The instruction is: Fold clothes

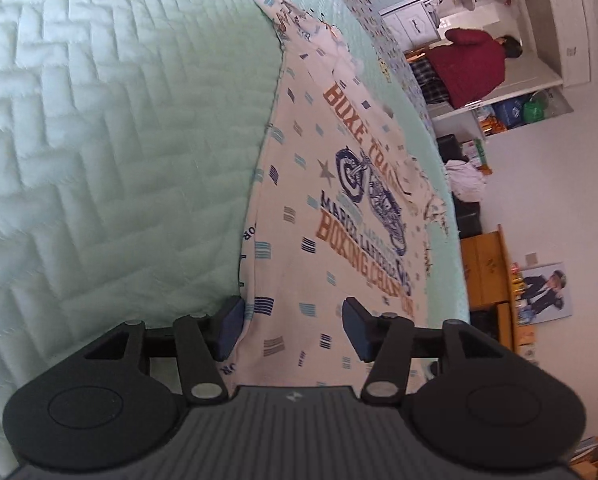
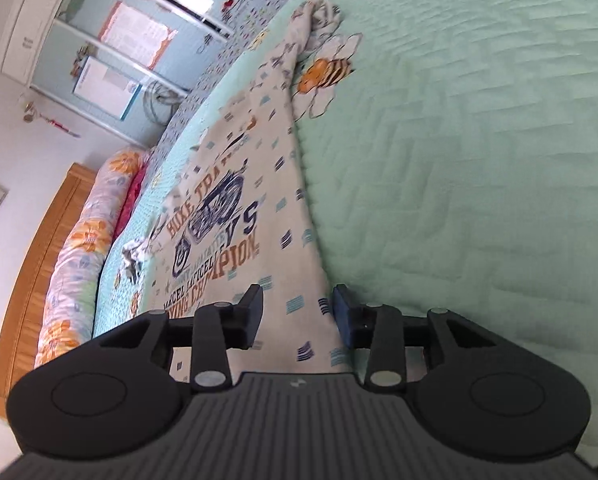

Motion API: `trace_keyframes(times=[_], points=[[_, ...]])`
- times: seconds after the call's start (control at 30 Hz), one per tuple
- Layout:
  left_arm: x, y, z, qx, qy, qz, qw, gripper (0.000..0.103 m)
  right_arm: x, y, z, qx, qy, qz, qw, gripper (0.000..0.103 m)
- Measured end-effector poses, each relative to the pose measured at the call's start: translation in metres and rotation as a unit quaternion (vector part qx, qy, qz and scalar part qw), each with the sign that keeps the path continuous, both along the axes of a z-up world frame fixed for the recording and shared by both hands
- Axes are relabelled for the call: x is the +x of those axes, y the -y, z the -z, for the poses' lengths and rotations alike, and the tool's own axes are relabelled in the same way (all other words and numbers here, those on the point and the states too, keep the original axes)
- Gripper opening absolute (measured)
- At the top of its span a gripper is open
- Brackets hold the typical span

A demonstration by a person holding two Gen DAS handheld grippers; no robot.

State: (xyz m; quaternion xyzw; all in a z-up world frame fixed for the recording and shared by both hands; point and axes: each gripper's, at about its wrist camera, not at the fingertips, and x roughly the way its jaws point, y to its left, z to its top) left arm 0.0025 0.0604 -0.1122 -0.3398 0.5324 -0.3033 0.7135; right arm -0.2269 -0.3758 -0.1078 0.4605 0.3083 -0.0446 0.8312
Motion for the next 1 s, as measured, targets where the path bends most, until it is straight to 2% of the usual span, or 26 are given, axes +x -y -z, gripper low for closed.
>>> trace_keyframes(times=[0.03, 0.07, 0.1, 0.13, 0.2, 0.4, 0.47, 0.6, 0.67, 0.73, 0.8, 0.87, 0.93, 1.0], points=[[0.0, -0.001, 0.004, -0.017, -0.01, -0.006, 0.9998, 0.054, 0.002, -0.001, 0.001, 0.001, -0.001, 0.0, 1.0, 0.031], [0.0, -0.003, 0.007, -0.027, -0.018, -0.009, 0.9994, 0.052, 0.003, 0.0, 0.003, 0.005, -0.004, -0.001, 1.0, 0.017], [-0.001, -0.004, 0.008, -0.027, -0.021, -0.01, 0.9994, 0.043, 0.003, 0.0, 0.005, 0.009, -0.007, -0.002, 1.0, 0.011], [-0.002, -0.003, 0.008, -0.021, -0.023, -0.009, 0.9995, 0.025, 0.003, 0.0, 0.006, 0.012, -0.008, -0.003, 1.0, 0.004], [-0.006, -0.003, 0.007, -0.005, -0.02, -0.008, 0.9998, 0.01, 0.001, 0.0, 0.008, 0.015, -0.008, -0.003, 1.0, 0.002], [-0.026, -0.023, -0.015, 0.024, 0.022, -0.02, 0.9993, 0.006, -0.024, 0.005, -0.016, -0.021, 0.005, 0.014, 1.0, 0.001], [-0.038, -0.034, -0.028, 0.032, 0.038, -0.018, 0.9986, 0.001, -0.038, 0.007, -0.027, -0.036, 0.011, 0.017, 0.999, 0.0], [-0.049, -0.041, -0.034, 0.055, 0.047, 0.001, 0.9974, 0.003, -0.05, 0.007, -0.031, -0.059, 0.0, 0.007, 0.998, 0.0], [-0.048, -0.042, -0.031, 0.06, 0.042, -0.009, 0.9973, 0.011, -0.051, 0.007, -0.029, -0.054, -0.001, 0.017, 0.998, 0.004], [-0.045, -0.041, -0.032, 0.055, 0.043, -0.02, 0.9974, 0.038, -0.052, 0.005, -0.029, -0.048, 0.006, 0.027, 0.998, 0.006], [-0.041, -0.034, -0.04, 0.055, 0.057, -0.014, 0.9967, 0.047, -0.049, 0.0, -0.038, -0.066, 0.015, 0.026, 0.997, 0.008], [-0.035, -0.025, -0.052, 0.058, 0.073, -0.004, 0.9956, 0.049, -0.046, -0.002, -0.053, -0.09, 0.024, 0.027, 0.995, 0.026], [-0.024, -0.015, -0.066, 0.063, 0.091, 0.003, 0.9939, 0.056, -0.043, 0.0, -0.068, -0.105, 0.039, 0.033, 0.993, 0.033], [-0.009, -0.003, -0.078, 0.076, 0.112, 0.005, 0.9908, 0.059, -0.038, 0.005, -0.079, -0.114, 0.063, 0.035, 0.991, 0.036]])
